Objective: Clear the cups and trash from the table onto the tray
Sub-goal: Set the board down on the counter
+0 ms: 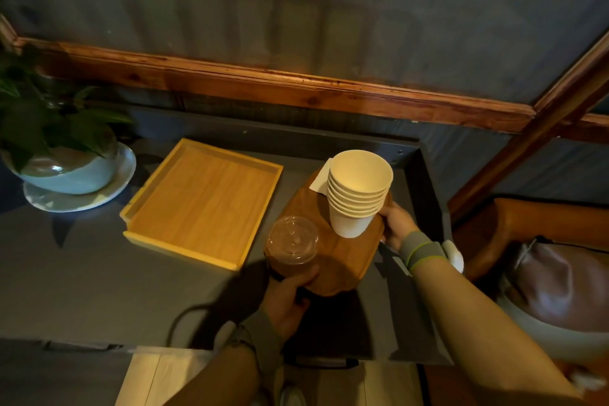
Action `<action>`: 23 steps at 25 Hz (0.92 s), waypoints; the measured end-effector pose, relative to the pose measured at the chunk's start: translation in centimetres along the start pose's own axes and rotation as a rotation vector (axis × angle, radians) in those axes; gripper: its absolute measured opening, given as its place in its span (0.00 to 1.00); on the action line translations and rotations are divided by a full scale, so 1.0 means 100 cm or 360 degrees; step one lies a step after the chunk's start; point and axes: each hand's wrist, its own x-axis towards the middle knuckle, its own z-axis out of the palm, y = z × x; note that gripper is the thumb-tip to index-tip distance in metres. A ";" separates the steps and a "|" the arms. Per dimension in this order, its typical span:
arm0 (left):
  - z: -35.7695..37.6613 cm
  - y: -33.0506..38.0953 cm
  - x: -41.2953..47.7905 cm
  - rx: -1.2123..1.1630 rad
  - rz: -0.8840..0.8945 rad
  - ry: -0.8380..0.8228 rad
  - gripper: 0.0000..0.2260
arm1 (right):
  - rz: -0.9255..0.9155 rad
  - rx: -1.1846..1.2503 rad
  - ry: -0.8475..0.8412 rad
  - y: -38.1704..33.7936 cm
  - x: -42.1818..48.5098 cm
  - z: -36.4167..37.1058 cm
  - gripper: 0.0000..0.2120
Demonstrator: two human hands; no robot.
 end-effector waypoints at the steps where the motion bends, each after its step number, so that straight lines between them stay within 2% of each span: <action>1: 0.002 -0.002 0.001 -0.0003 -0.0029 0.0005 0.26 | 0.0005 -0.0011 -0.0004 -0.002 0.004 -0.001 0.19; 5: 0.010 -0.006 0.006 0.0109 -0.0125 0.0095 0.25 | -0.0017 -0.0083 -0.0006 -0.011 0.020 -0.001 0.19; 10: 0.025 -0.006 0.016 0.0139 -0.0288 0.0179 0.11 | -0.0110 -0.0130 0.0090 -0.020 0.035 0.006 0.19; 17: 0.035 -0.018 0.036 0.0067 -0.0416 0.0229 0.24 | -0.0101 -0.0028 -0.0001 -0.011 0.022 0.001 0.21; 23: 0.045 -0.011 0.027 0.0183 -0.0447 0.0204 0.23 | -0.0133 -0.0028 -0.0053 0.012 -0.003 -0.014 0.29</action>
